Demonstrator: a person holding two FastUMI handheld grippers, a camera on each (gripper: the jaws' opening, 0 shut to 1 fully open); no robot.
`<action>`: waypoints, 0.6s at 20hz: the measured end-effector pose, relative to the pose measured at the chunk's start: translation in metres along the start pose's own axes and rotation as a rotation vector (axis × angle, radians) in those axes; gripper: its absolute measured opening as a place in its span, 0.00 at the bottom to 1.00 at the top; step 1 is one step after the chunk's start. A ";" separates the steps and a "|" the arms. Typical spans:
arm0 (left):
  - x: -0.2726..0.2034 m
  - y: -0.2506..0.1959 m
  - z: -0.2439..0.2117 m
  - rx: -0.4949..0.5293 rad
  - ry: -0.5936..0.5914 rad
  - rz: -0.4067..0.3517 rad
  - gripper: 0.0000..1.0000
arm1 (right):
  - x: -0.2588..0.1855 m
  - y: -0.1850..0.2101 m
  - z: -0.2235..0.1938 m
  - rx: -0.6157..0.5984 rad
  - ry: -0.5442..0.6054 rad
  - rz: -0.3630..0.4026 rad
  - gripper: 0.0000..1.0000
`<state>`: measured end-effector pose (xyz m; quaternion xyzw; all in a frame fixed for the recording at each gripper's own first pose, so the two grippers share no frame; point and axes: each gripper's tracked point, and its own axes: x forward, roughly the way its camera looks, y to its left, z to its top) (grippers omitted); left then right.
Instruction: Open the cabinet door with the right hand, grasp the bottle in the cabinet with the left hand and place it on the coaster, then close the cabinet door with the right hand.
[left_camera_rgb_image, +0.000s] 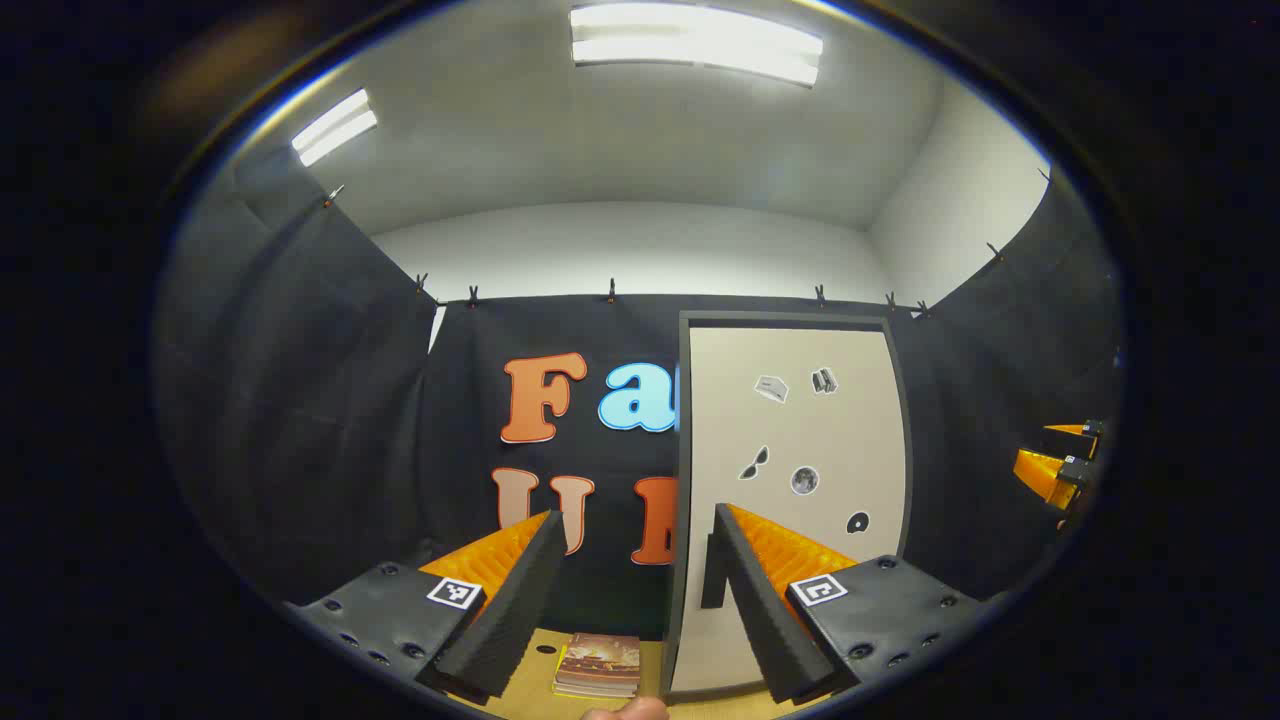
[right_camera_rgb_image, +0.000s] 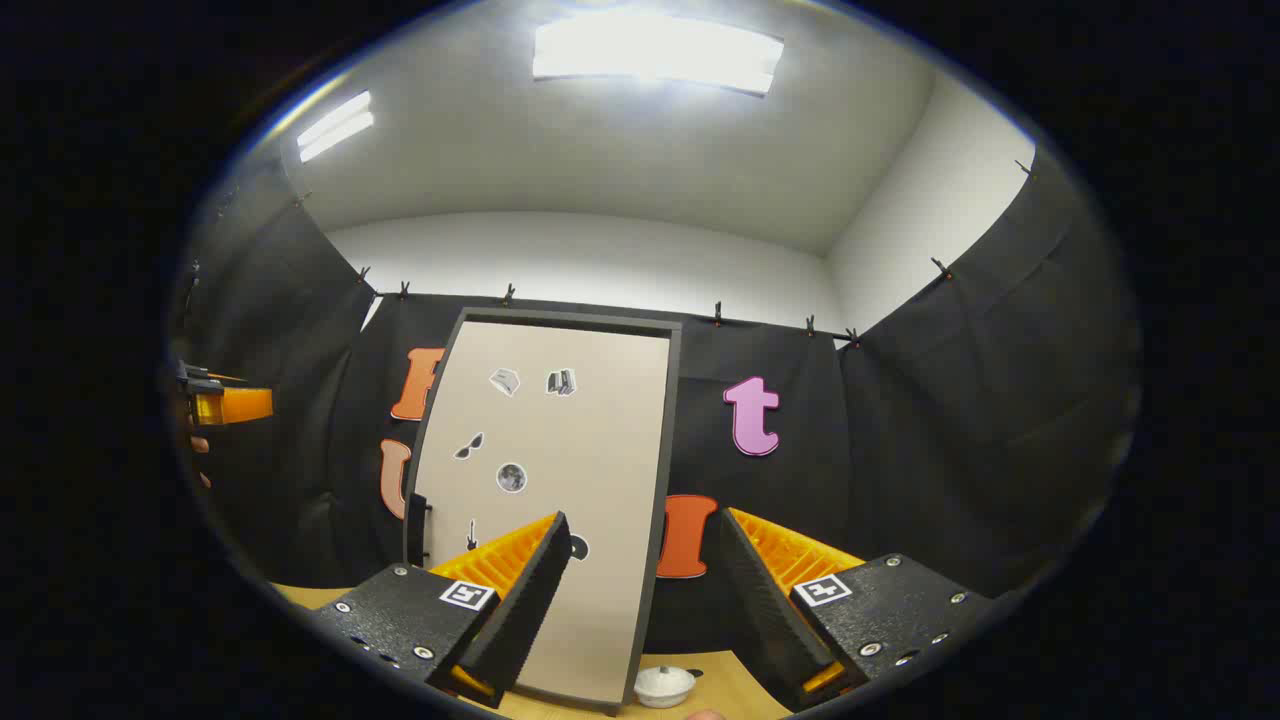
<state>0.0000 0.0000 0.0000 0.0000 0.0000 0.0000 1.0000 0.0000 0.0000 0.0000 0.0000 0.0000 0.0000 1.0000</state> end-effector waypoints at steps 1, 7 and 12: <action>0.003 0.000 0.002 -0.015 0.001 -0.004 0.93 | 0.002 0.004 -0.001 0.006 0.003 0.009 0.93; 0.021 0.015 0.019 -0.037 -0.036 0.007 0.96 | 0.014 0.002 0.006 -0.021 -0.006 -0.012 0.94; 0.029 0.033 0.011 -0.019 -0.026 0.028 0.96 | 0.027 0.016 0.005 -0.042 0.048 0.000 0.93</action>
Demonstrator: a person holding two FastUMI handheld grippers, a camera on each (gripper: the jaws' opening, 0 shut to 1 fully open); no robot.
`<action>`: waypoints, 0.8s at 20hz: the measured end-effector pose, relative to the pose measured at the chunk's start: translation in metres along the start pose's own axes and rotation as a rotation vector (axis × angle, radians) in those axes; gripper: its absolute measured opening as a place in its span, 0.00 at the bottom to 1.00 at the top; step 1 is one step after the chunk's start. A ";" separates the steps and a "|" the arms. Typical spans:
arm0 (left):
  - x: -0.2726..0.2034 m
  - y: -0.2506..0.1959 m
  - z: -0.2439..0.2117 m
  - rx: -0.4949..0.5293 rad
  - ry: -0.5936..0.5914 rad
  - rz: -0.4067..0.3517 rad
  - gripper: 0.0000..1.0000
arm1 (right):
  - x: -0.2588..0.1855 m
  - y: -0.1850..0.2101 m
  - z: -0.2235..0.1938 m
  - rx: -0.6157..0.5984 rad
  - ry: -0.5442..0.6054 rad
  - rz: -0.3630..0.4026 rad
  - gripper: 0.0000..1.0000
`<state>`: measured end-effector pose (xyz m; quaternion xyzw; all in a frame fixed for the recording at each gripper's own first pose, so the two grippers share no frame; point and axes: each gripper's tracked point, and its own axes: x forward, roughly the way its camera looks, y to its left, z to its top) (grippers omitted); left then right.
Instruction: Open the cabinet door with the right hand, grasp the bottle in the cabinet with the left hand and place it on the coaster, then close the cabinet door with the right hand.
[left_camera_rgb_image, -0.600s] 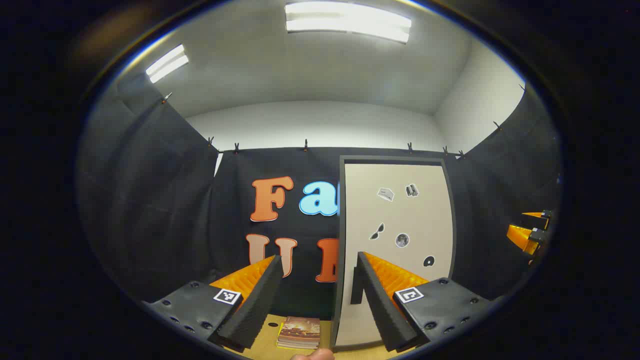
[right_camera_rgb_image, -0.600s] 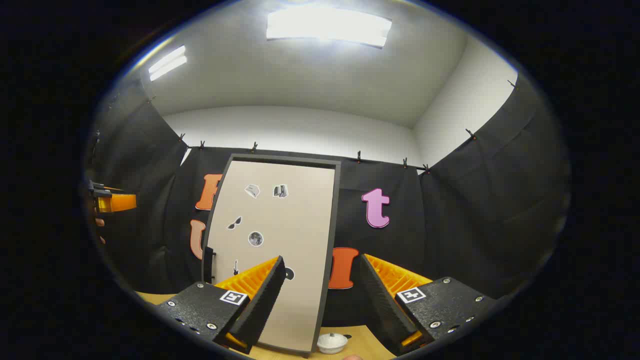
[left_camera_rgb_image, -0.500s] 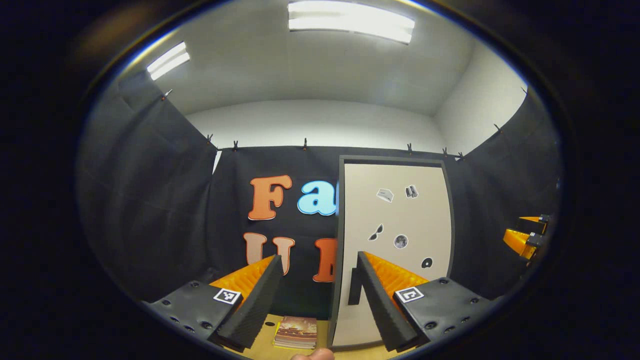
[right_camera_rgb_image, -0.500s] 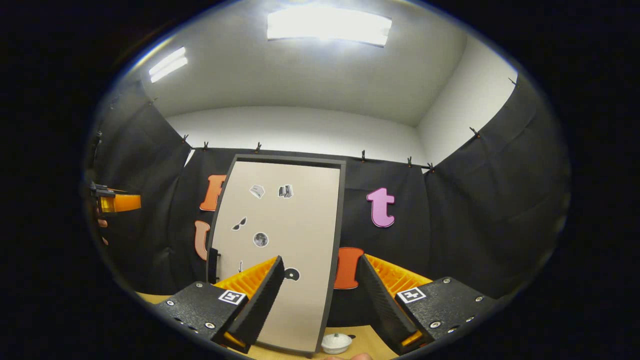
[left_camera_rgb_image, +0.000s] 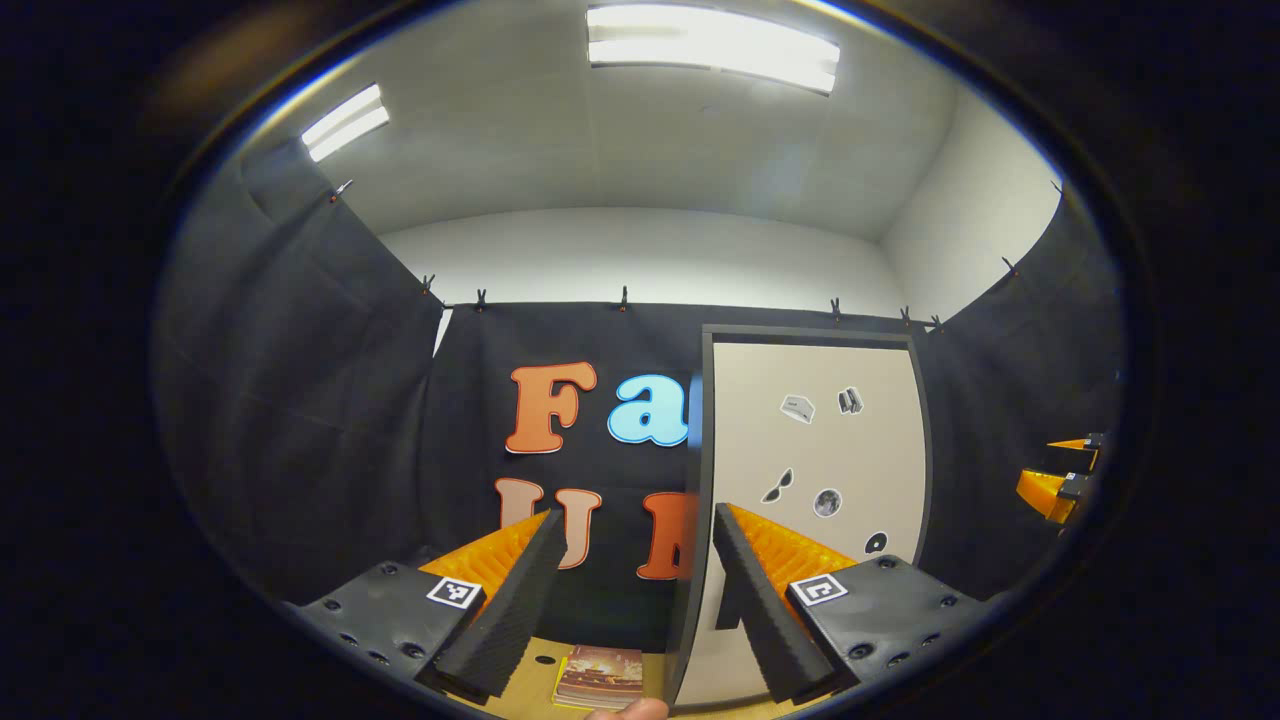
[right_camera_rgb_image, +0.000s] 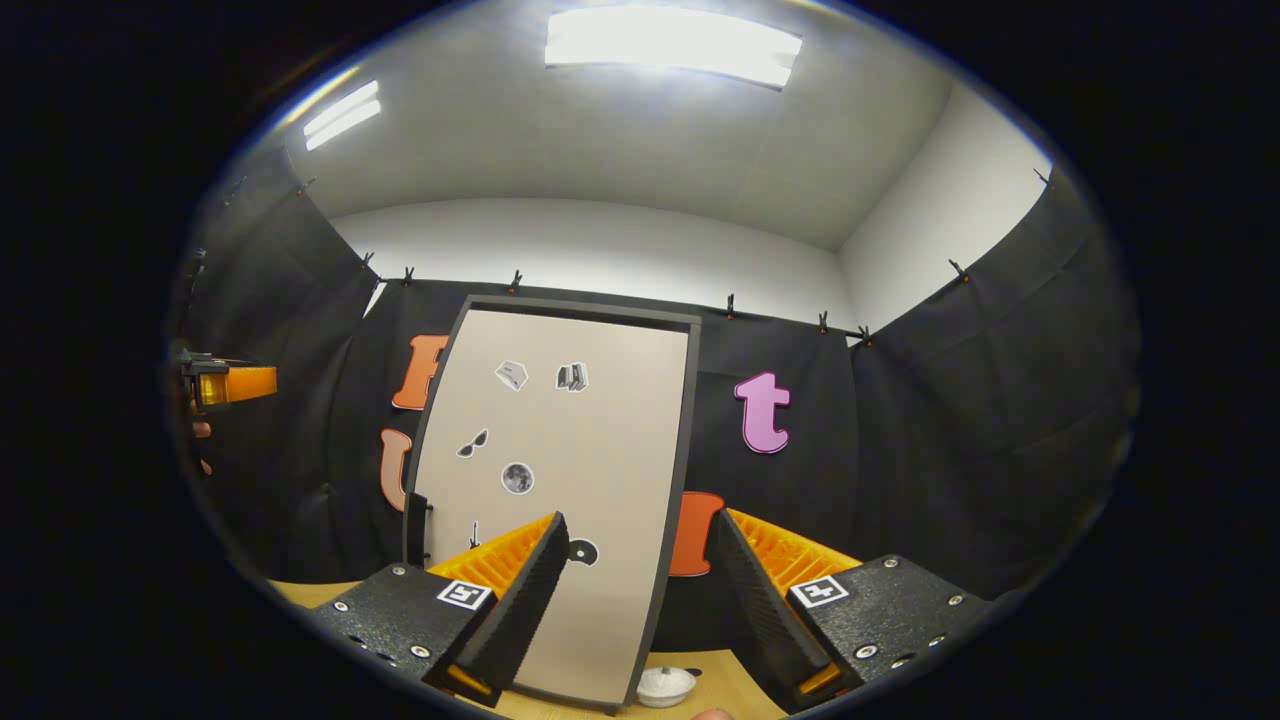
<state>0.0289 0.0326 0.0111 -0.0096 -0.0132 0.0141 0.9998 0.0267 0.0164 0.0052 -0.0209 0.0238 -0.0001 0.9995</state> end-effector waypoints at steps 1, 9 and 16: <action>0.000 0.005 -0.001 -0.002 0.001 0.007 0.96 | 0.000 0.003 0.001 -0.004 -0.003 0.002 0.93; -0.005 0.039 -0.019 0.033 0.049 0.037 0.96 | 0.004 0.043 -0.003 0.020 -0.009 0.064 0.92; -0.017 0.075 -0.037 0.051 0.079 0.068 0.96 | 0.018 0.095 -0.029 0.048 0.020 0.135 0.93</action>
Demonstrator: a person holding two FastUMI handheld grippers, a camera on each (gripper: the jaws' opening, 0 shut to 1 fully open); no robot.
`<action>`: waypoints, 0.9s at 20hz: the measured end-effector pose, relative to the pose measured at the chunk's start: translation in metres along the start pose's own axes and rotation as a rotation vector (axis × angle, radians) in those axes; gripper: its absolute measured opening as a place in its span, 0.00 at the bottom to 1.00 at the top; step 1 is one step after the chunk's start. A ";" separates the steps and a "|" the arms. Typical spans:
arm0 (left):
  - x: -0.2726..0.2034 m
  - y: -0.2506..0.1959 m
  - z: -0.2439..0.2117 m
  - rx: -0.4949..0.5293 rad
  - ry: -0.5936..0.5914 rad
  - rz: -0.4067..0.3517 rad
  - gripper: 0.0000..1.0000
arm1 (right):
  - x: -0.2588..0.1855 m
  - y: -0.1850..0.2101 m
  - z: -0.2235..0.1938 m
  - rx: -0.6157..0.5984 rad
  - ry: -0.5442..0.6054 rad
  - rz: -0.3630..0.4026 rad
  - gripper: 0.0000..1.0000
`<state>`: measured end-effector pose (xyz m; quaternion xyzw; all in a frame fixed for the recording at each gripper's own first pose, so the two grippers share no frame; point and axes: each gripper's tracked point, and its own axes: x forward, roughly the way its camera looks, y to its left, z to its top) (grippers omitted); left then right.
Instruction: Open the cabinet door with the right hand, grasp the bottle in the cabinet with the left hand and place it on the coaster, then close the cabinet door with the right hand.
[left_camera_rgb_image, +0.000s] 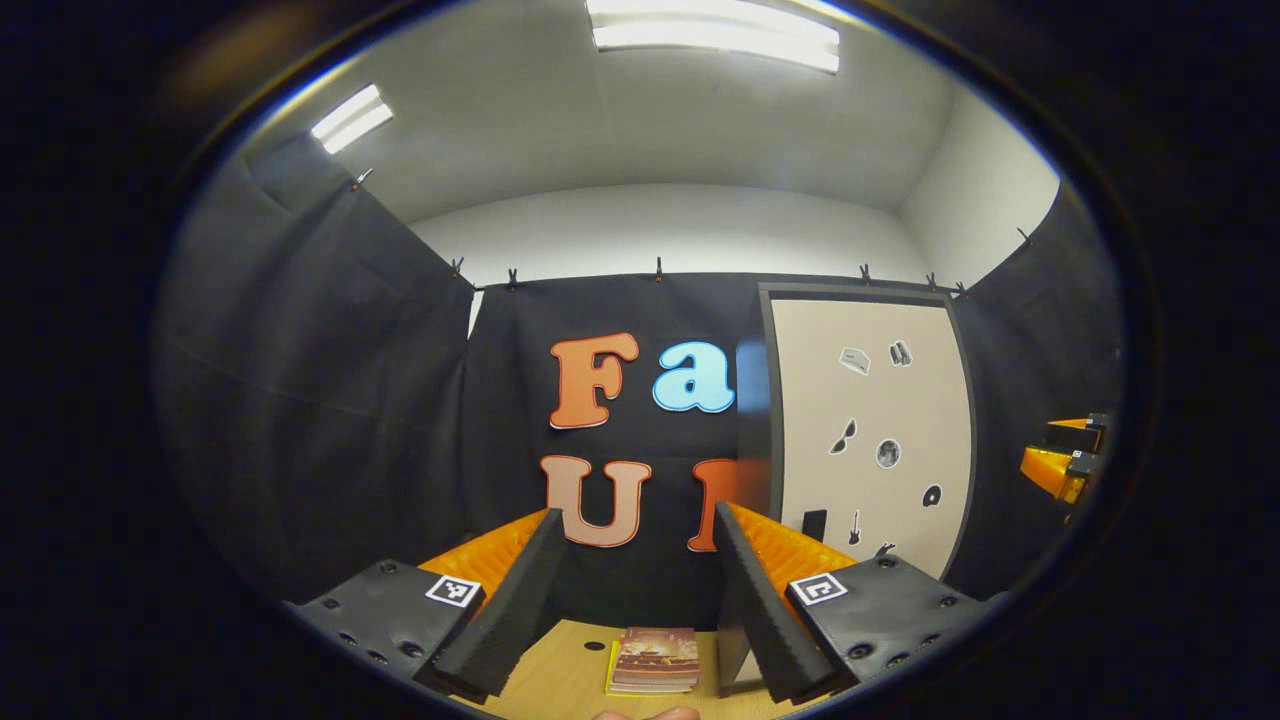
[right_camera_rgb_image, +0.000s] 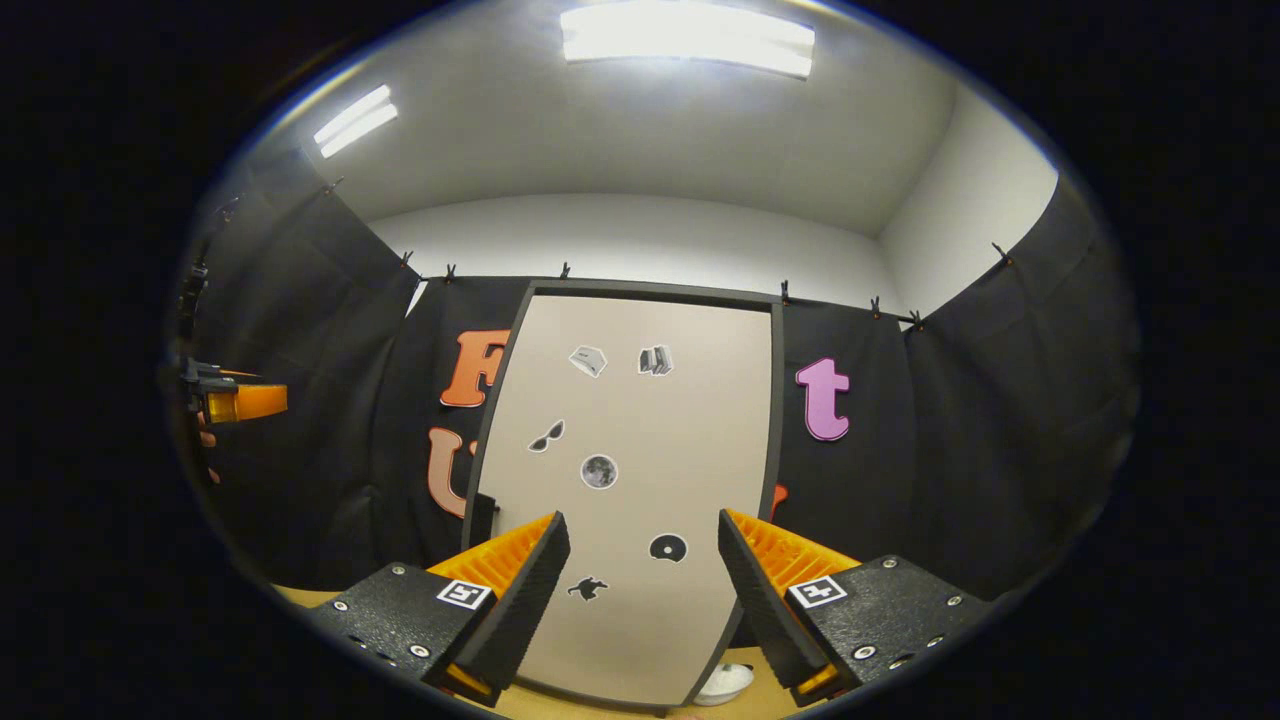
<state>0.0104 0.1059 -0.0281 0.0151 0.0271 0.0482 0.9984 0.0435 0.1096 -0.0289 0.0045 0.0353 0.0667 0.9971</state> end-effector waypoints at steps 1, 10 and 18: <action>-0.002 0.004 -0.003 0.001 0.003 0.004 0.96 | 0.006 0.010 -0.008 0.008 0.013 0.017 0.92; -0.029 0.070 -0.025 0.028 0.019 0.088 0.96 | 0.067 0.114 -0.079 0.035 0.174 0.175 0.92; -0.048 0.132 -0.048 0.059 0.026 0.166 0.93 | 0.127 0.174 -0.115 0.076 0.251 0.182 0.88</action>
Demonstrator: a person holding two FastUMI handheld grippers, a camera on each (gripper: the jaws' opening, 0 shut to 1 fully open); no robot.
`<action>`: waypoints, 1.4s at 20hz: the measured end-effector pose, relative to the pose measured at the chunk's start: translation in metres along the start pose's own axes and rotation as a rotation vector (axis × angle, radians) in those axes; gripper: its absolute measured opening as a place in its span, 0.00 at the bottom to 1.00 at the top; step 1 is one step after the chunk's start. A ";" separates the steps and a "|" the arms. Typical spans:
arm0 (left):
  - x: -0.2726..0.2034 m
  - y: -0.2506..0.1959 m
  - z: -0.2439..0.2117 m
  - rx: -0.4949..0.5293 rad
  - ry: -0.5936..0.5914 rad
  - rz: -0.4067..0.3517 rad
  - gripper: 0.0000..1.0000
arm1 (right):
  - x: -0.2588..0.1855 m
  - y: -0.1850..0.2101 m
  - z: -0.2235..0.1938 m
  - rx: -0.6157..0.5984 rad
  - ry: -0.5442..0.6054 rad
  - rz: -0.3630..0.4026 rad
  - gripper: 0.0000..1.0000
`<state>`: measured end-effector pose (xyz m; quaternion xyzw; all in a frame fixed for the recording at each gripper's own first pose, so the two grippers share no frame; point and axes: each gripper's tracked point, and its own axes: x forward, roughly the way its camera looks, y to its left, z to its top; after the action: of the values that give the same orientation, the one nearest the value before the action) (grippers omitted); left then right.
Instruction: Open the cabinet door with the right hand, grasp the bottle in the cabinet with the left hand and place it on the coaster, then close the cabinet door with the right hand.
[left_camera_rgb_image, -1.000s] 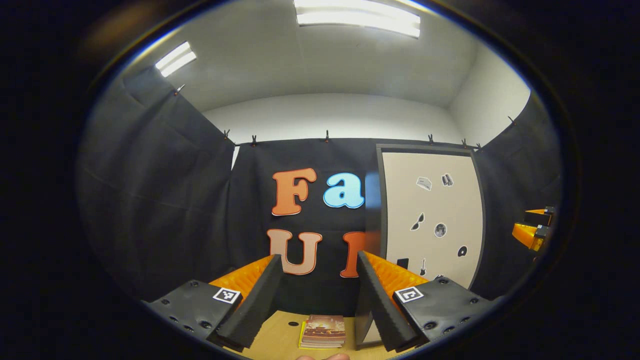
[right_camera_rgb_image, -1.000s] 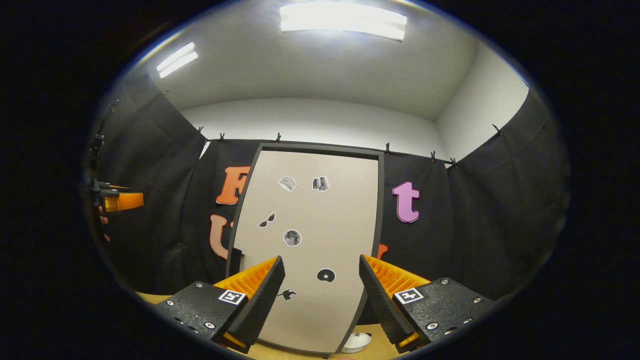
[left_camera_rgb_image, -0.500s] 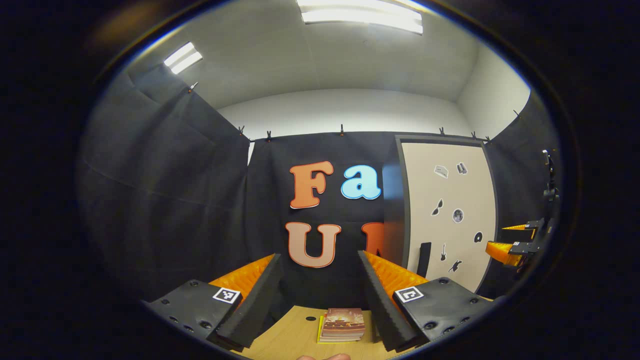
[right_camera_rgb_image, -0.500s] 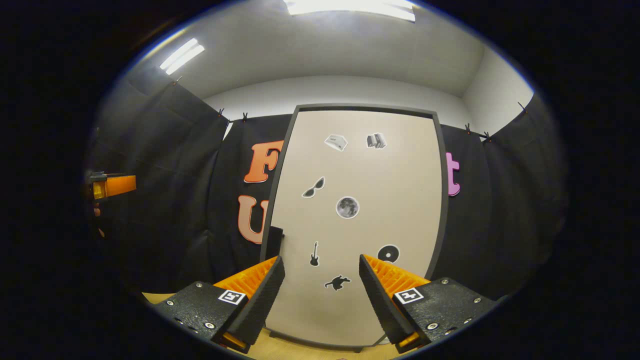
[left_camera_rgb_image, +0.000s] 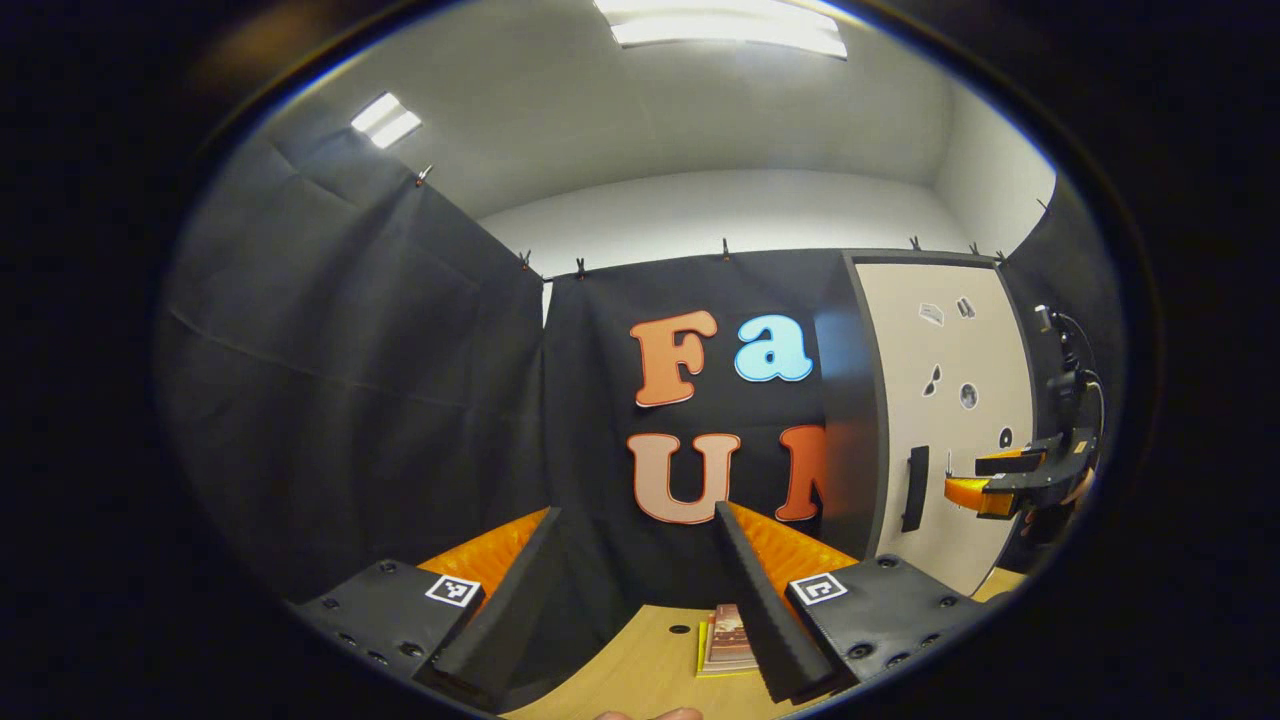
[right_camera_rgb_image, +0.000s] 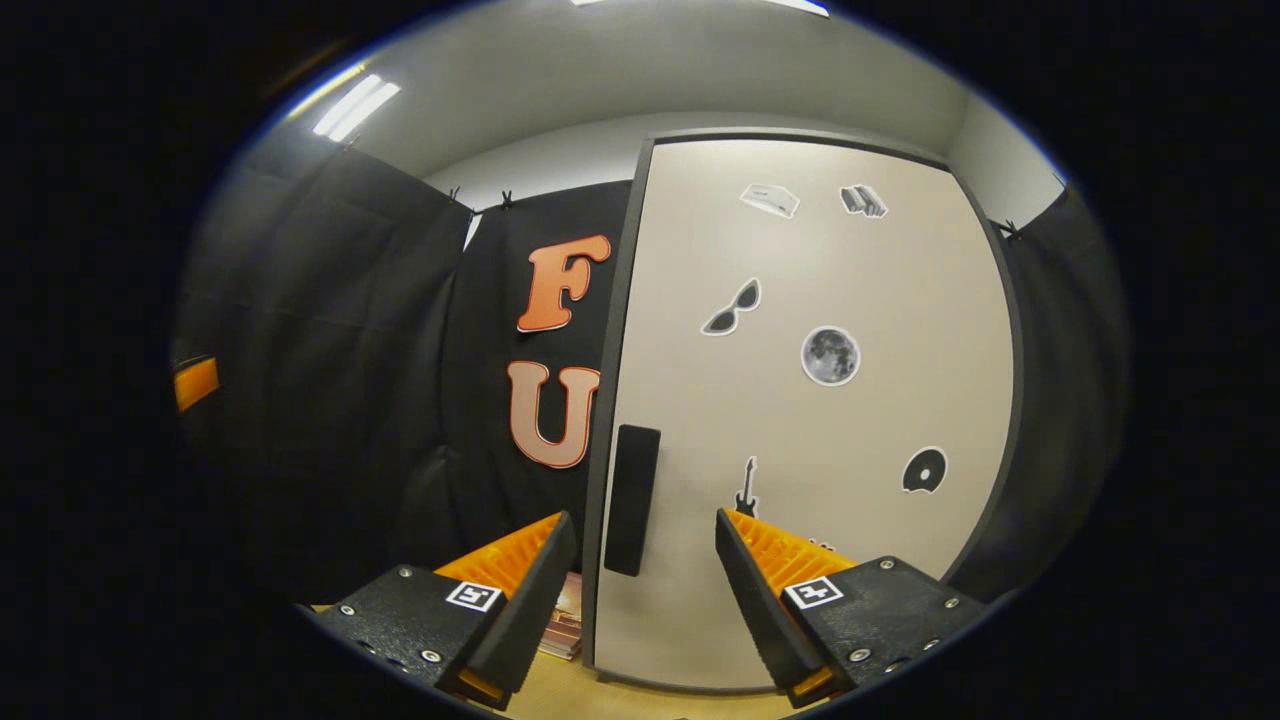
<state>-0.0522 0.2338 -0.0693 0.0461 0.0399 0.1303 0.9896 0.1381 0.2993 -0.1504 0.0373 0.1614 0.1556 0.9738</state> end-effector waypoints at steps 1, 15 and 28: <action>-0.001 0.009 -0.003 0.004 0.002 0.014 0.96 | 0.011 0.001 -0.001 0.002 0.007 -0.015 0.87; -0.001 0.053 -0.037 0.017 0.052 0.072 1.00 | 0.086 0.002 -0.031 0.187 0.130 -0.124 0.39; 0.026 -0.006 -0.047 -0.093 0.088 -0.027 0.94 | 0.031 0.016 -0.025 0.125 0.114 0.027 0.25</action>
<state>-0.0299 0.2388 -0.1178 -0.0065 0.0779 0.1208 0.9896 0.1531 0.3244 -0.1812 0.0915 0.2254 0.1601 0.9567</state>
